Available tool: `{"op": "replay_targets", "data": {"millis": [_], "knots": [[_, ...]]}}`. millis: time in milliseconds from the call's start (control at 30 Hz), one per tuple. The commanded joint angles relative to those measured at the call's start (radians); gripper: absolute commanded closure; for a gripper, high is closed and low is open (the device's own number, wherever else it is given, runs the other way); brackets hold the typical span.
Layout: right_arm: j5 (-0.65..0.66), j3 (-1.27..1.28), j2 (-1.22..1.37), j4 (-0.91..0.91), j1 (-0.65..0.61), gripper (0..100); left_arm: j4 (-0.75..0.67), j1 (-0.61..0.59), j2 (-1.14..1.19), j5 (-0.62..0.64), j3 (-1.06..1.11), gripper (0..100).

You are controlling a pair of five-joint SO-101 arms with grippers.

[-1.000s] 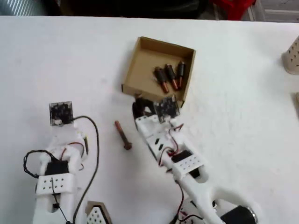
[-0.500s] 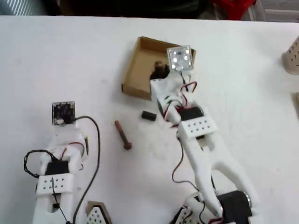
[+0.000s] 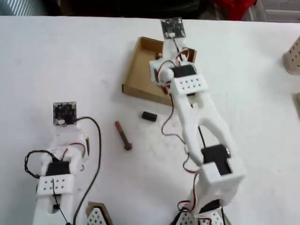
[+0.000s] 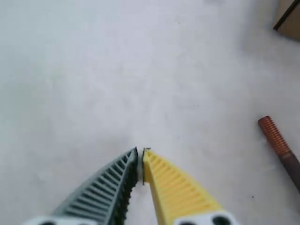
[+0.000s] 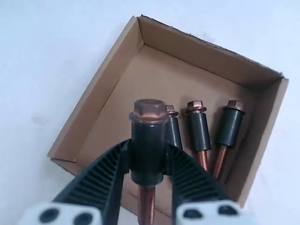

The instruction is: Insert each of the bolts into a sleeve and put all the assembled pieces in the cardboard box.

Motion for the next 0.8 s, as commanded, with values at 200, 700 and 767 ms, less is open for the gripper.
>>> {"op": "replay_targets", "data": {"millis": [200, 700, 767], "knots": [[0.017, -0.463, 0.297, 0.174, 0.004, 98.1, -0.023, 0.022, -0.044, -0.009, -0.011, 96], [0.018, -0.563, 0.513, 0.186, -0.013, 94.2, 0.41, 0.064, -0.731, -0.066, 0.123, 95], [0.018, -0.557, 0.519, 0.189, -0.013, 87.0, 0.41, 0.065, -0.728, -0.069, 0.123, 95]]}}
